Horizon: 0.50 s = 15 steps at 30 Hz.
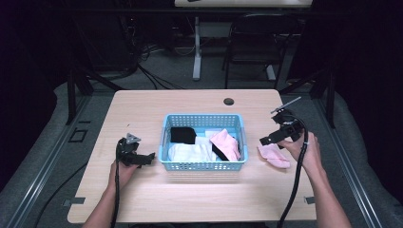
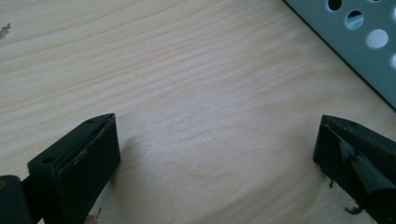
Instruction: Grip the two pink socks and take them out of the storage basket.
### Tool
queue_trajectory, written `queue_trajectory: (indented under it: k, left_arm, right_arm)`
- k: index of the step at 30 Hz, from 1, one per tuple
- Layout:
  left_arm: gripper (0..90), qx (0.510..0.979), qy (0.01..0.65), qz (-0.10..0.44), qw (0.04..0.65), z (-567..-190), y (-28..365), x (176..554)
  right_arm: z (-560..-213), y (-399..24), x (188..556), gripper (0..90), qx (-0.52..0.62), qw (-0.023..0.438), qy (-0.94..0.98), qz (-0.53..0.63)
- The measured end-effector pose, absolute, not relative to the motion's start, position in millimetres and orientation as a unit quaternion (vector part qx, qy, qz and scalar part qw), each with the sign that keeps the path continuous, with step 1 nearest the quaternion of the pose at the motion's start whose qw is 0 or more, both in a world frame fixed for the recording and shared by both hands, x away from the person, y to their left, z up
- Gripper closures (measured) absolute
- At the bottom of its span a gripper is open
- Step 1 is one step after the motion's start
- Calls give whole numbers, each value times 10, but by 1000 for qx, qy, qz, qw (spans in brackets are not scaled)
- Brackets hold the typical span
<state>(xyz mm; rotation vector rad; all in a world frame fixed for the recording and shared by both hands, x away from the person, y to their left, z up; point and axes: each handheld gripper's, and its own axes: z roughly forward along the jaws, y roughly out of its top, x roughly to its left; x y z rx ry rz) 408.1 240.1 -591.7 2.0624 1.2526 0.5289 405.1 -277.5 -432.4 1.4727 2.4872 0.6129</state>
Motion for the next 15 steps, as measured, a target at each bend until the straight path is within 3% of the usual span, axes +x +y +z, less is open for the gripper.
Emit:
queue_trajectory:
  k: [15]
  left_arm:
    - [5, 788, 479, 202, 329, -5917, 2400, 4078]
  right_arm:
    - [-4101, -2249, 4022, 9, 436, 98, 868, 218]
